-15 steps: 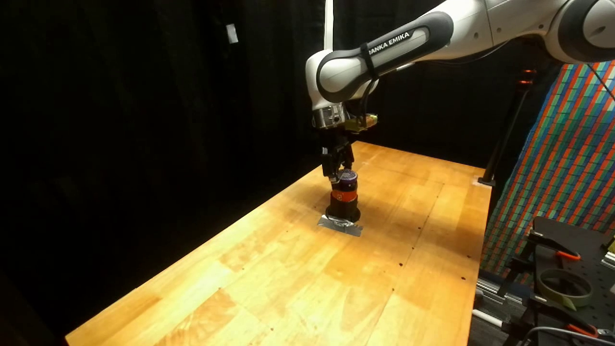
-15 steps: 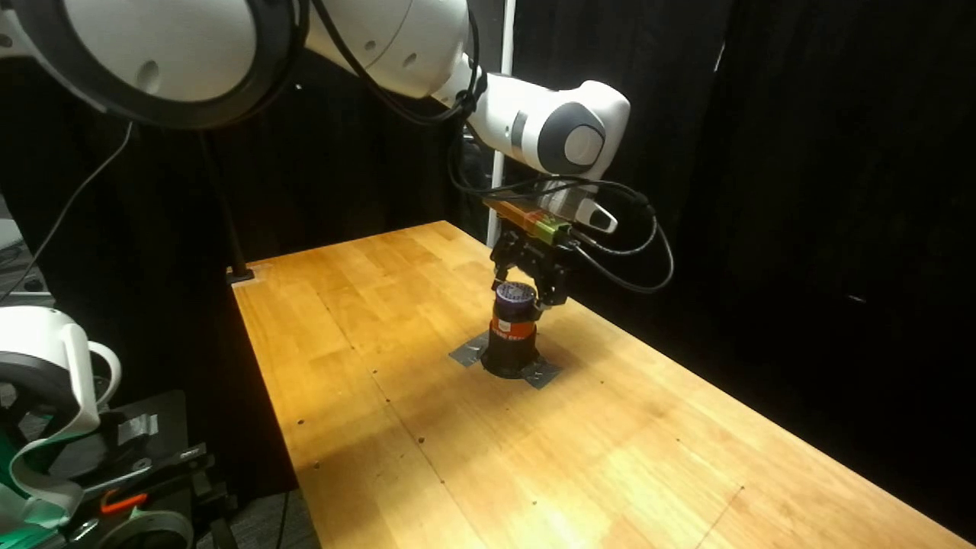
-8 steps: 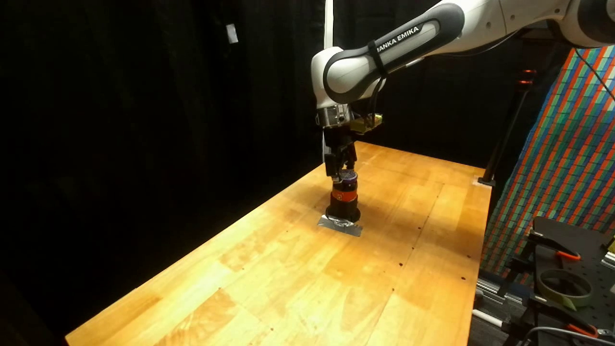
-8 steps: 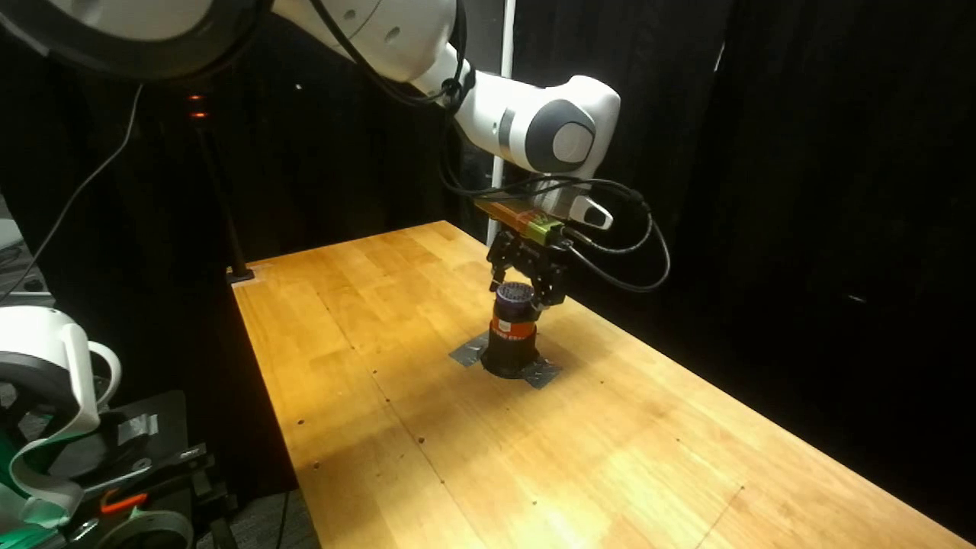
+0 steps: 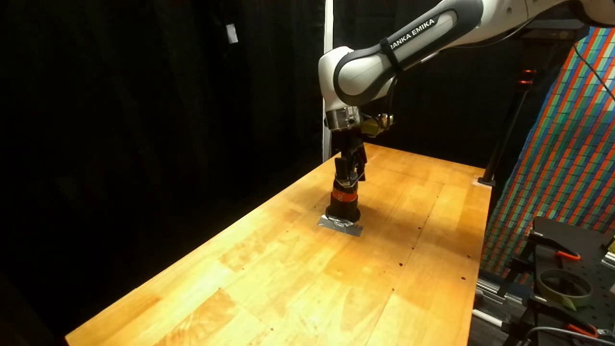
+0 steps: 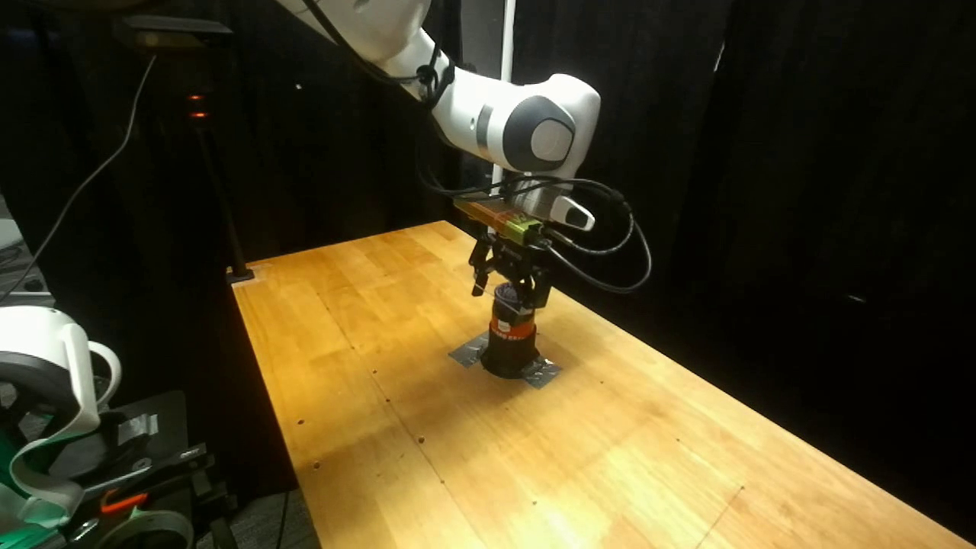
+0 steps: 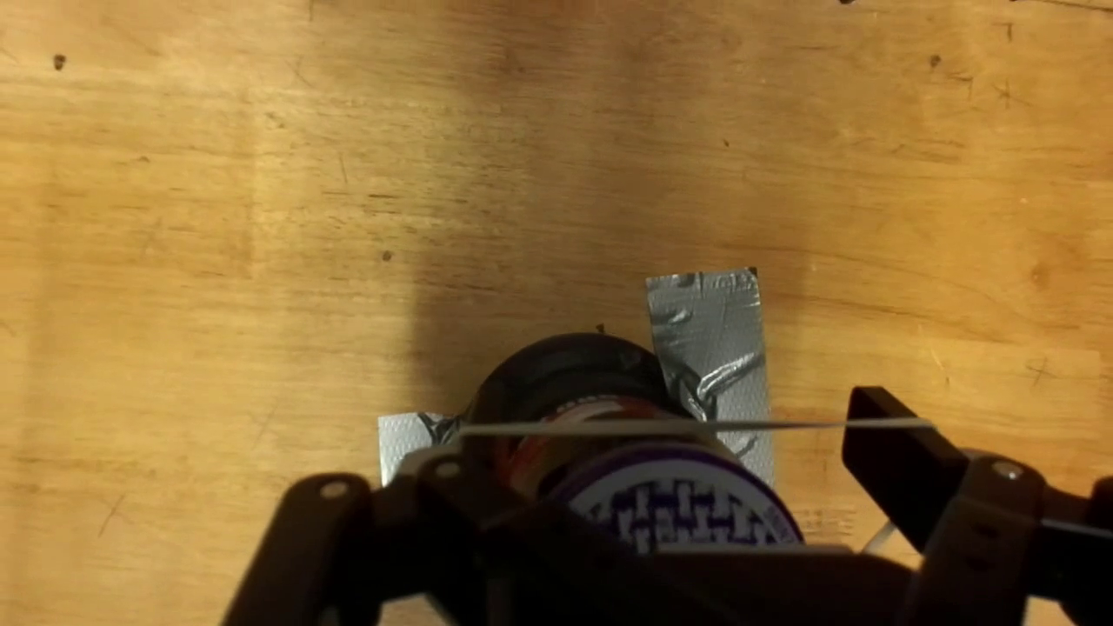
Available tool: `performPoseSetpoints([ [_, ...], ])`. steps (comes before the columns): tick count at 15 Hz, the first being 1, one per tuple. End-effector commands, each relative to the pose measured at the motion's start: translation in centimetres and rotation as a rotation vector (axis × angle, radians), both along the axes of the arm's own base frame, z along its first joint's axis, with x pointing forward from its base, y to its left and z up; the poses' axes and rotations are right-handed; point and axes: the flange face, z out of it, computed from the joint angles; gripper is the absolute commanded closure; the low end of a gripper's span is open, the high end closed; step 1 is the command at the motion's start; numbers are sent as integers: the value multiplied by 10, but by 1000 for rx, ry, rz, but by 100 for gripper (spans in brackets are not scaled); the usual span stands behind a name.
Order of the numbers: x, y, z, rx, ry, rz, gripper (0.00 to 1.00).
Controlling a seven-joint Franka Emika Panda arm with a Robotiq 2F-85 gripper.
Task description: Put the rubber band around the base of the cup
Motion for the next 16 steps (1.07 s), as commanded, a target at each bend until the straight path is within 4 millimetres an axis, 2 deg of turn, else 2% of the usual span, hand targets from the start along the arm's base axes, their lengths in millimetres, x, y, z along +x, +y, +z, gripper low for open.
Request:
performPoseSetpoints([
  [1,-28,2,12,-32,-48,3,0],
  [6,-57,2,13,-53,-156,55,0],
  [7,-62,2,12,-52,-169,61,25],
  [8,-67,1,12,-54,-180,62,26],
  [14,-83,-1,12,-56,-281,54,73],
  [15,-86,-2,12,-54,-294,52,79],
  [16,-88,-1,11,-53,-305,47,81],
])
